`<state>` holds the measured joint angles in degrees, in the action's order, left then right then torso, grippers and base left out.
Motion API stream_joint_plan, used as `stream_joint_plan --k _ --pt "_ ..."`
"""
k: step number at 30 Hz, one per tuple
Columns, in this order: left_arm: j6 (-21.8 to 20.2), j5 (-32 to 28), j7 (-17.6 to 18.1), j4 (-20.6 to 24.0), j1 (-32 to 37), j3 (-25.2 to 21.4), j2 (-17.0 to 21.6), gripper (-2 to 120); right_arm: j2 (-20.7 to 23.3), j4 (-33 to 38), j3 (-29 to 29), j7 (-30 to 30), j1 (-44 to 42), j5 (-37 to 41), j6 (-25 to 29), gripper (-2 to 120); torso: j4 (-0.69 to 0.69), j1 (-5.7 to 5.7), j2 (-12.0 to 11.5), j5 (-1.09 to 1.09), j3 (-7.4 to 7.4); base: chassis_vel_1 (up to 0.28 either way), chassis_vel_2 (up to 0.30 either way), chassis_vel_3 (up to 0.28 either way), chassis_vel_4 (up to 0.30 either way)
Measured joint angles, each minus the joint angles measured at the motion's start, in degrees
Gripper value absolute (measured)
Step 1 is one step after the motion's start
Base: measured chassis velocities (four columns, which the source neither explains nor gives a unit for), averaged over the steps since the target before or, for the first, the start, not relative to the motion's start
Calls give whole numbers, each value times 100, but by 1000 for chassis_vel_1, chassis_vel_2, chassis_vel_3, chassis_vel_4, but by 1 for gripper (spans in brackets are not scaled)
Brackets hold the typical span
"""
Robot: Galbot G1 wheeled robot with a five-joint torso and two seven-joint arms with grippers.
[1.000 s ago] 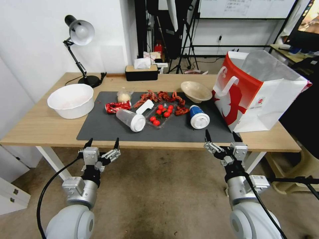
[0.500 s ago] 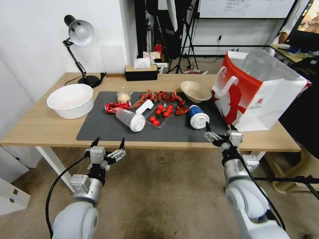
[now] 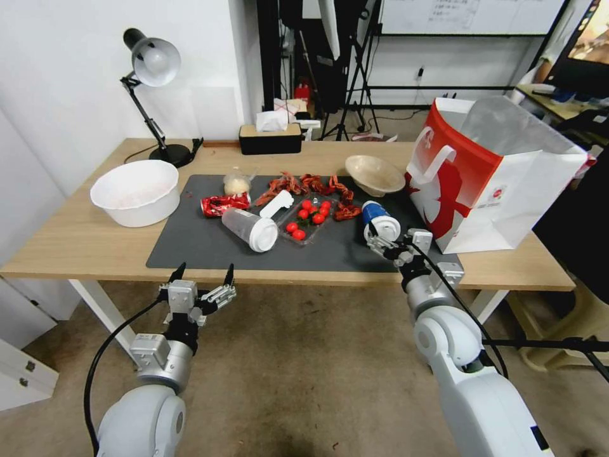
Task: Pick up the trash from the table and place it into the takeout bag.
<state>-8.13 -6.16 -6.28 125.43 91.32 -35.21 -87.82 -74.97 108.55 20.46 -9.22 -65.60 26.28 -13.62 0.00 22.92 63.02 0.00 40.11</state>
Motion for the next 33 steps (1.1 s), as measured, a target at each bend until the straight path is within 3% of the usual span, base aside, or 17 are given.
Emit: stream_joint_plan --k 23,33 --pt "214 10 4 -41 26 -23 -7 100 -107 -341 -193 -361 403 -196 -492 100 0 0 0 0 0 0 0 0 0" --pt "265 13 8 -106 16 -19 -6 100 -134 -424 -226 -372 385 -188 -508 75 -1 -1 1 -1 -1 0 0 0 0"
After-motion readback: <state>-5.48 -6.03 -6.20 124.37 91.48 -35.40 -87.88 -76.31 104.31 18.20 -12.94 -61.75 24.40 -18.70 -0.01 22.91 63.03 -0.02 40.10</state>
